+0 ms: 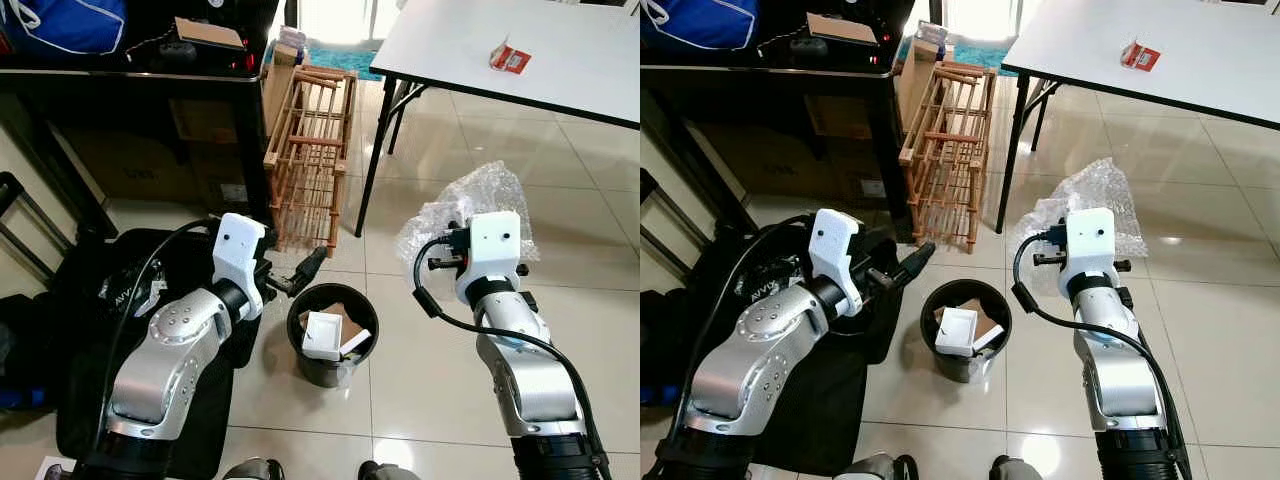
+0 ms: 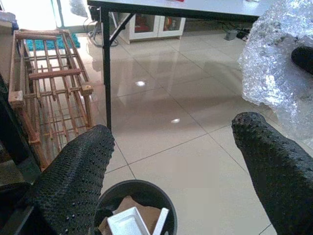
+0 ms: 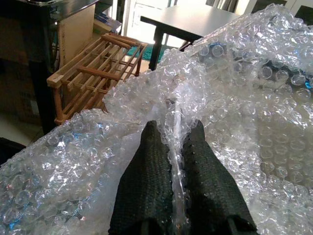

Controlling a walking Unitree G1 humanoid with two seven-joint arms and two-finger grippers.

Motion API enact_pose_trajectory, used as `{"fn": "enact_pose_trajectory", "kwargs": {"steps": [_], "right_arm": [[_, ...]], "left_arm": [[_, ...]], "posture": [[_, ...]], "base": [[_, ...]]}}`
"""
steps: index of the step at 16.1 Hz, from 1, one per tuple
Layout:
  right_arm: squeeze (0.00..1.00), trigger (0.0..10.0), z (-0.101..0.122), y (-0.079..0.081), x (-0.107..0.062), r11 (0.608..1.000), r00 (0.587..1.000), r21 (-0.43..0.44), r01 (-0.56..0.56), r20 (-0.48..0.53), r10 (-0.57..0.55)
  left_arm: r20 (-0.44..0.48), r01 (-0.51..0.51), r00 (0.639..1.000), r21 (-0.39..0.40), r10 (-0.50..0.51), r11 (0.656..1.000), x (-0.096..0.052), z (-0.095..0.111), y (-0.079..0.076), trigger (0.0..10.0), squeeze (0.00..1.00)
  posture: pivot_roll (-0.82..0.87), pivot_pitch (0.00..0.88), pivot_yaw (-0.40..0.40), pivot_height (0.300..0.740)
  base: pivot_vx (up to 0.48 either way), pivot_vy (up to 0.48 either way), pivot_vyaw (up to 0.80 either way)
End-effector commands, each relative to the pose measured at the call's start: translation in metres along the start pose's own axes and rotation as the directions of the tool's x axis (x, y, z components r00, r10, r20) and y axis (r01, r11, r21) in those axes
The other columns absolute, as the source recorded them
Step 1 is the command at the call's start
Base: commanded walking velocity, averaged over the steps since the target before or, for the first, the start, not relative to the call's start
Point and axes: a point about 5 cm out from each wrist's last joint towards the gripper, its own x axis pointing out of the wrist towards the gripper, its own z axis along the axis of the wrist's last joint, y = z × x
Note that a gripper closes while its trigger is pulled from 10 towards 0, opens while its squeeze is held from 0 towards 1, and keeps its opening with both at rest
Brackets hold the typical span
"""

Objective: Picking trash to rubbish bin

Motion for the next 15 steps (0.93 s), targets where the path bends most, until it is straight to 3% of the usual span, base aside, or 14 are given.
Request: {"fn": "enact_pose_trajectory", "kwargs": {"steps": [1,15], "right_arm": [[0.0,10.0,-0.0011,-0.0052,-0.0019,1.0,1.0,-0.005,0.018,-0.006,-0.018],[0.0,10.0,-0.0019,-0.0045,-0.0046,1.0,1.0,-0.012,0.009,-0.007,-0.009]], "left_arm": [[-0.006,0.017,1.0,0.005,-0.017,1.0,-0.0004,-0.0018,-0.003,10.0,0.0],[-0.004,0.009,1.0,0.007,-0.009,1.0,-0.0008,-0.0014,-0.0016,10.0,0.0]], "posture": [[0.03,0.113,0.008,0.74],[0.03,0.123,0.009,0.74]], "base": [[0.0,0.0,0.0],[0.0,0.0,0.0]]}}
